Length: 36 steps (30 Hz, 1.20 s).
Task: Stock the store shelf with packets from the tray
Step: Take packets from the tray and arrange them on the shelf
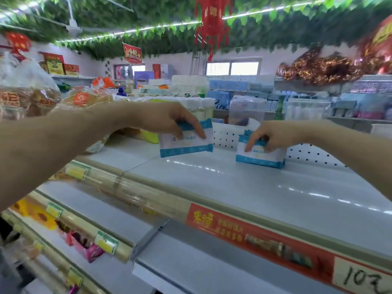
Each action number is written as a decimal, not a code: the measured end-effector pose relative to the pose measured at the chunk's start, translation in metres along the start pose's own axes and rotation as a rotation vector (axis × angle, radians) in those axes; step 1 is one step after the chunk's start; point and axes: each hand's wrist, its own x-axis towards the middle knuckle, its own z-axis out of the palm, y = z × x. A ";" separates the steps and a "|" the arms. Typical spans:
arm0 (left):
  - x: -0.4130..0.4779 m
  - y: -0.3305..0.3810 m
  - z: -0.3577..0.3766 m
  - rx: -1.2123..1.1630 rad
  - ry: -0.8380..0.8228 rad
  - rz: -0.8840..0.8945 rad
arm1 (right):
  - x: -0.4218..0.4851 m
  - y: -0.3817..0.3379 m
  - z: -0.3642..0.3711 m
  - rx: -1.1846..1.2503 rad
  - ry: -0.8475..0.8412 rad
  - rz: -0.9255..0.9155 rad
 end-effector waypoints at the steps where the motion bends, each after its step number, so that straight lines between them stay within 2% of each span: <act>1: 0.004 -0.001 0.001 0.002 -0.005 0.006 | -0.002 0.003 0.002 -0.005 0.014 0.002; 10: 0.036 -0.002 0.013 -0.016 -0.052 0.026 | -0.003 0.015 0.016 -0.175 0.115 -0.085; 16: 0.077 0.010 0.026 -0.047 -0.072 0.092 | -0.023 0.022 0.009 -0.143 0.199 -0.058; 20: 0.113 0.022 0.051 -0.104 -0.077 0.135 | -0.047 0.035 0.005 -0.204 0.297 0.034; 28: 0.167 0.050 0.081 -0.166 -0.064 0.237 | -0.100 0.063 0.006 -0.186 0.339 0.164; 36: 0.192 0.054 0.105 -0.022 0.047 0.292 | -0.128 0.078 0.016 -0.172 0.342 0.239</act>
